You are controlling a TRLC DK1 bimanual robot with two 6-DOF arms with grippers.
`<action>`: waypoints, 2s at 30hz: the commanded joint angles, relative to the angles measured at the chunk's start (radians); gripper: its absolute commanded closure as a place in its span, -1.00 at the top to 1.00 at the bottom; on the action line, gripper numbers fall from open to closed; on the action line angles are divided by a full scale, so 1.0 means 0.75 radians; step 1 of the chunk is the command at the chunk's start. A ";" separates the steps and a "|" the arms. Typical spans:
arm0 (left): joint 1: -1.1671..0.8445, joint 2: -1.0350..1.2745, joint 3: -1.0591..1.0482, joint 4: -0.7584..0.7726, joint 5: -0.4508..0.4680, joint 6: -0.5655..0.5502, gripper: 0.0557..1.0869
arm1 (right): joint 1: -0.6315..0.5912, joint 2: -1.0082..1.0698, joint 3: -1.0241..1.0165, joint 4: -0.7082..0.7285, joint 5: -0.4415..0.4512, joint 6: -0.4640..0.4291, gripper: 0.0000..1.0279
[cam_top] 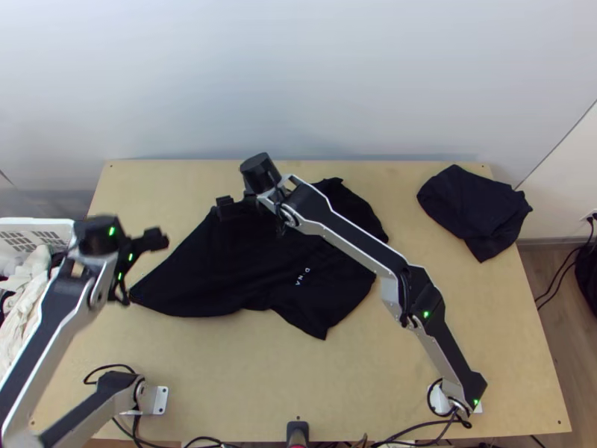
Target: Fold the t-shirt
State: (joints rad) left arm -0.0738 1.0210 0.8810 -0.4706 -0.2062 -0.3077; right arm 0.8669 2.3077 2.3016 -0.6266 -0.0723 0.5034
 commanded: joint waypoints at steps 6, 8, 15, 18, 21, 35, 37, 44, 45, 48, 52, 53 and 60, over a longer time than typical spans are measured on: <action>-0.104 0.670 0.474 0.077 0.070 -0.030 0.90 | -0.197 -0.091 -0.021 -0.112 -0.192 0.098 0.93; -0.151 0.749 0.541 0.067 0.083 -0.030 0.90 | -0.252 -0.126 -0.023 -0.140 -0.174 0.077 0.93; -0.323 1.032 0.826 -0.039 0.093 -0.032 0.89 | -0.465 -0.273 -0.142 -0.202 -0.165 0.028 0.93; -0.364 1.154 0.993 -0.164 0.105 -0.027 0.87 | -0.534 -0.330 -0.201 -0.202 -0.167 0.012 0.93; -0.376 1.193 1.047 -0.211 0.148 0.003 0.46 | -0.579 -0.361 -0.226 -0.202 -0.165 -0.004 0.93; -0.378 1.195 1.065 -0.450 0.201 0.116 0.46 | -0.681 -0.406 -0.379 -0.199 -0.165 -0.013 0.92; -0.378 1.187 1.065 -0.485 0.203 0.126 0.46 | -0.704 -0.404 -0.387 -0.199 -0.163 -0.025 0.92; -0.386 1.191 1.059 -0.538 0.203 0.146 0.15 | -0.751 -0.379 -0.437 -0.187 -0.163 -0.064 0.92; -0.388 1.193 1.061 -0.538 0.203 0.144 -0.02 | -0.753 -0.365 -0.439 -0.181 -0.163 -0.070 0.92; -0.405 1.199 1.061 -0.538 0.209 0.146 -0.58 | -0.759 -0.304 -0.441 -0.152 -0.167 -0.072 0.92; -0.409 1.208 1.055 -0.540 0.207 0.150 -0.92 | -0.759 -0.175 -0.402 -0.087 -0.167 -0.070 0.92; -0.405 1.208 1.057 -0.538 0.207 0.150 -0.92 | -0.759 -0.132 -0.373 -0.087 -0.167 -0.074 0.92; -0.300 1.183 1.075 -0.538 0.173 0.112 -0.92 | -0.714 0.101 -0.169 -0.083 -0.167 -0.066 0.92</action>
State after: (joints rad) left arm -0.3534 1.9217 1.6806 -0.8734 -0.0563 -0.2016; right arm 0.3073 2.2398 2.0666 -0.7002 -0.1986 0.4511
